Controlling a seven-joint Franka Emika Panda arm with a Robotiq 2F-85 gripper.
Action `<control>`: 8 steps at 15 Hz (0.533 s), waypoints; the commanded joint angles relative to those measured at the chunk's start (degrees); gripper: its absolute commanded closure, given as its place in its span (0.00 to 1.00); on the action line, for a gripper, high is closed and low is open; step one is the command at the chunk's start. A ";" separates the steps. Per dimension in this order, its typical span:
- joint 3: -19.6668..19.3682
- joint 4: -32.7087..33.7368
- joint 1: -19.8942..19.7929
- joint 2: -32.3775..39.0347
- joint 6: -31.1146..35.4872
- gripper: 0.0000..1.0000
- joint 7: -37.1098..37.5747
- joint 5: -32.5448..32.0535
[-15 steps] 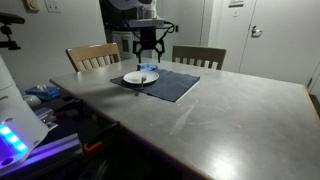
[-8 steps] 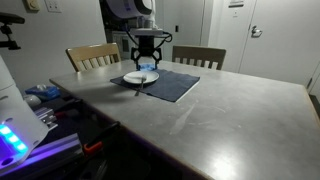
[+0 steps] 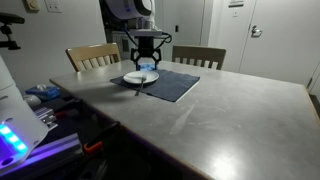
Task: Remove the fork from the white plate and place it on the placemat
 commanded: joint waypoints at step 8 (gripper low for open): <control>0.10 0.99 1.65 1.51 -1.55 0.00 1.45 -2.58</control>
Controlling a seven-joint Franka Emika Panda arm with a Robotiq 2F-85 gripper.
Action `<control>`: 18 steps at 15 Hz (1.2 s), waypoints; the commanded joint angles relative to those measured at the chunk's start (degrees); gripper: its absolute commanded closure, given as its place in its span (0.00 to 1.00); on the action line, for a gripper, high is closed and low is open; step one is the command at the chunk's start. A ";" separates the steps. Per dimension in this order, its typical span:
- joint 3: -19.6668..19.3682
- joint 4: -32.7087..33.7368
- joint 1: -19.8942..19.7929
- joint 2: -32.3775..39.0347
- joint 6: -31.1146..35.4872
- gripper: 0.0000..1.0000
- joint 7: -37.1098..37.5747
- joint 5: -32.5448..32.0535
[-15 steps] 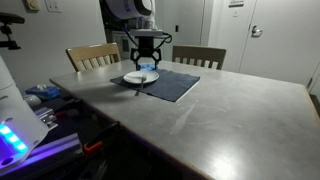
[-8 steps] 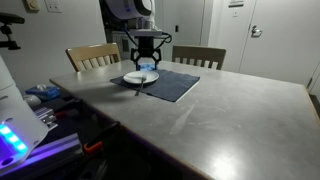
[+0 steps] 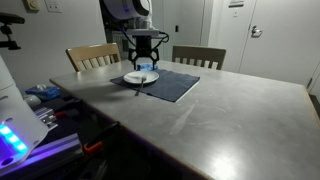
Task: Remove the fork from the white plate and place it on the placemat
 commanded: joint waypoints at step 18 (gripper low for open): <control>0.80 4.47 -0.20 6.53 -0.32 0.13 -2.72 -0.68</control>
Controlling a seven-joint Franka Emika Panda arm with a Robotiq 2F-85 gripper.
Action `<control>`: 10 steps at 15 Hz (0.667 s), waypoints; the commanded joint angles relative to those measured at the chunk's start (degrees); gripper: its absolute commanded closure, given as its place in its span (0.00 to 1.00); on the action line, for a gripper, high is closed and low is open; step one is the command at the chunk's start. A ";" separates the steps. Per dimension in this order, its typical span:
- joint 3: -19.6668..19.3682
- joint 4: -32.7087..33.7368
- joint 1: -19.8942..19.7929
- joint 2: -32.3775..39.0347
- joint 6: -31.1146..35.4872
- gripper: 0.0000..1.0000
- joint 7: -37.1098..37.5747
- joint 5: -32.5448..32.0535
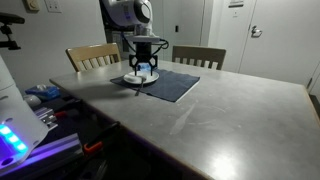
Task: Remove the fork from the white plate and place it on the placemat
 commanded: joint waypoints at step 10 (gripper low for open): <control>1.01 3.69 -0.26 5.15 -0.35 0.20 -1.81 -0.43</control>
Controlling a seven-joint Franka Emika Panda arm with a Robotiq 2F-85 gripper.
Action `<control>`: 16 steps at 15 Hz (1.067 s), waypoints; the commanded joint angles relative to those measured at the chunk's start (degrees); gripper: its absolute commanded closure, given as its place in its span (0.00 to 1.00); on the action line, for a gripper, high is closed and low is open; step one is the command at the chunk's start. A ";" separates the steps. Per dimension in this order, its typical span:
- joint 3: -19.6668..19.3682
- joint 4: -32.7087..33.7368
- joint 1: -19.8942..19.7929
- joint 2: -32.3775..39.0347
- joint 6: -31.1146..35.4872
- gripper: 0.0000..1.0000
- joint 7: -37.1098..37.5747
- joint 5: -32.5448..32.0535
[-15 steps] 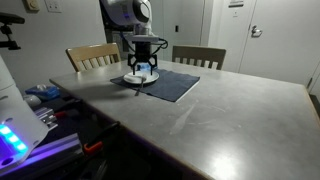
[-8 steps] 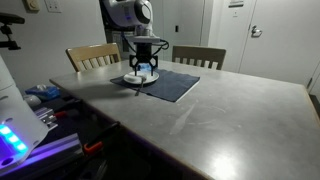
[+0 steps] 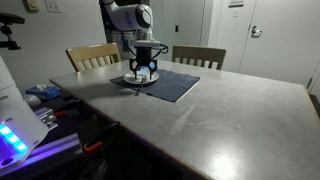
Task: Remove the fork from the white plate and place it on the placemat
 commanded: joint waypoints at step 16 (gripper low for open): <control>0.36 0.75 -0.47 1.77 0.31 0.46 -0.52 -0.34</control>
